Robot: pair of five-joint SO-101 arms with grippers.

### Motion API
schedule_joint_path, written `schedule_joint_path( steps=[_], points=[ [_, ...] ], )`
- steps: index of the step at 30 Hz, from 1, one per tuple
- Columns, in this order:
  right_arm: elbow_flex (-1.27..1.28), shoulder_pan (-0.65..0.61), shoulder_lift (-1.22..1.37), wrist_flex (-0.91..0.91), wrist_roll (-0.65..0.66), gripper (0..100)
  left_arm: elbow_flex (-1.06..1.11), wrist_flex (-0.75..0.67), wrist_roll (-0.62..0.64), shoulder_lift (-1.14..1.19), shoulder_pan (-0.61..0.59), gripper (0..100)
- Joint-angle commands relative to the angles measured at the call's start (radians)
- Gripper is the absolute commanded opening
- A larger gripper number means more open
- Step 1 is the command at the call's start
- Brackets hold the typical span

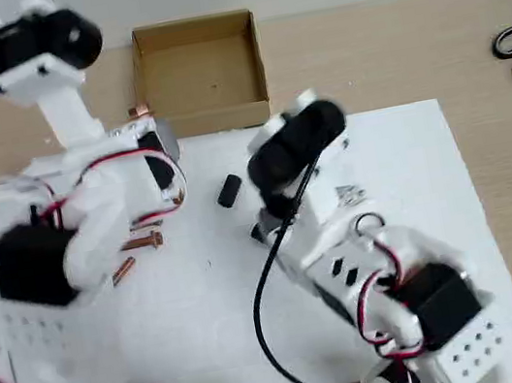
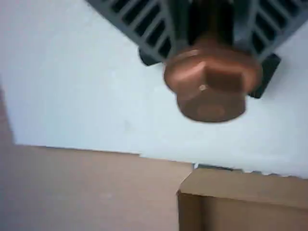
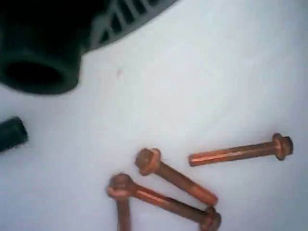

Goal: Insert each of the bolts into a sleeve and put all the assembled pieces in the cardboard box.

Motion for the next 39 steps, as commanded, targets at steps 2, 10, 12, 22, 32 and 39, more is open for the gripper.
schedule_joint_path(
  steps=[2,10,12,22,32,39],
  points=[
    [0.101,-0.048,-0.073,-0.147,-0.003,0.3,0.245,-0.193,0.052,-0.199,0.012,0],
    [0.19,-0.094,-0.087,-0.251,-0.003,0.3,0.71,-0.494,0.061,-0.522,0.012,0],
    [0.19,-0.104,-0.087,-0.259,-0.006,0.3,0.796,-0.551,0.061,-0.6,0.012,0],
    [0.195,-0.154,-0.088,-0.259,-0.009,0.3,1.066,-0.694,0.161,-0.885,0.107,0],
    [0.195,-0.182,-0.088,-0.226,-0.009,0.3,1.084,-0.721,0.186,-0.902,0.103,0],
    [0.195,-0.208,-0.088,-0.213,-0.009,0.3,1.084,-0.749,0.184,-0.902,0.101,0]
  ],
)
